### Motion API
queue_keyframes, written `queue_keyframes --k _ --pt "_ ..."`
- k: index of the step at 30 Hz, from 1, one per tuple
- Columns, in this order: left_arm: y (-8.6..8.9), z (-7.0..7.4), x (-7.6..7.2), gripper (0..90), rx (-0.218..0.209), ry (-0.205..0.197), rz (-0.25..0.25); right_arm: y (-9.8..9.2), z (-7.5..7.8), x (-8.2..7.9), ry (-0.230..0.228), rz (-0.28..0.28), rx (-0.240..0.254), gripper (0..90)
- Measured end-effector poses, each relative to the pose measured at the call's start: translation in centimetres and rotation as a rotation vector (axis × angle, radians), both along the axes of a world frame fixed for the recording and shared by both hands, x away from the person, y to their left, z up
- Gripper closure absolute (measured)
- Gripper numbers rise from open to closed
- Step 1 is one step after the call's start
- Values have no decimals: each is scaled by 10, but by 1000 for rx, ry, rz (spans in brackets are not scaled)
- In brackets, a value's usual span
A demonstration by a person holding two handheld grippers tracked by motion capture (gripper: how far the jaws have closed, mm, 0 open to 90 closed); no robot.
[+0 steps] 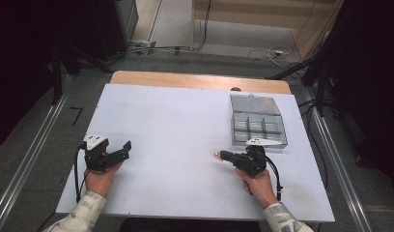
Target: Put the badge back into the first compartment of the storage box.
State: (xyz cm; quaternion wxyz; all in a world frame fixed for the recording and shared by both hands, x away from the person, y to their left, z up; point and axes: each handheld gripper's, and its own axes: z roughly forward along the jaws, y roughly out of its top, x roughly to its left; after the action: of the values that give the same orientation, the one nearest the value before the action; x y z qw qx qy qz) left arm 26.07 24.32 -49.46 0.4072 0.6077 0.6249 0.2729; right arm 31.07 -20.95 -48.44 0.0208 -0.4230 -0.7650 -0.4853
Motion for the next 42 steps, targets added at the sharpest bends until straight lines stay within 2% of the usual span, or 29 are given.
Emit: queue_keyframes --k 20,26,42 --pt "0 0 1 156 2 2 -1 -10 8 13 -11 -51 33 870" --pt "0 0 1 156 2 2 -5 -11 11 17 -27 -65 38 870" --pt "0 0 1 156 1 3 -4 -15 15 35 -38 -115 53 871"
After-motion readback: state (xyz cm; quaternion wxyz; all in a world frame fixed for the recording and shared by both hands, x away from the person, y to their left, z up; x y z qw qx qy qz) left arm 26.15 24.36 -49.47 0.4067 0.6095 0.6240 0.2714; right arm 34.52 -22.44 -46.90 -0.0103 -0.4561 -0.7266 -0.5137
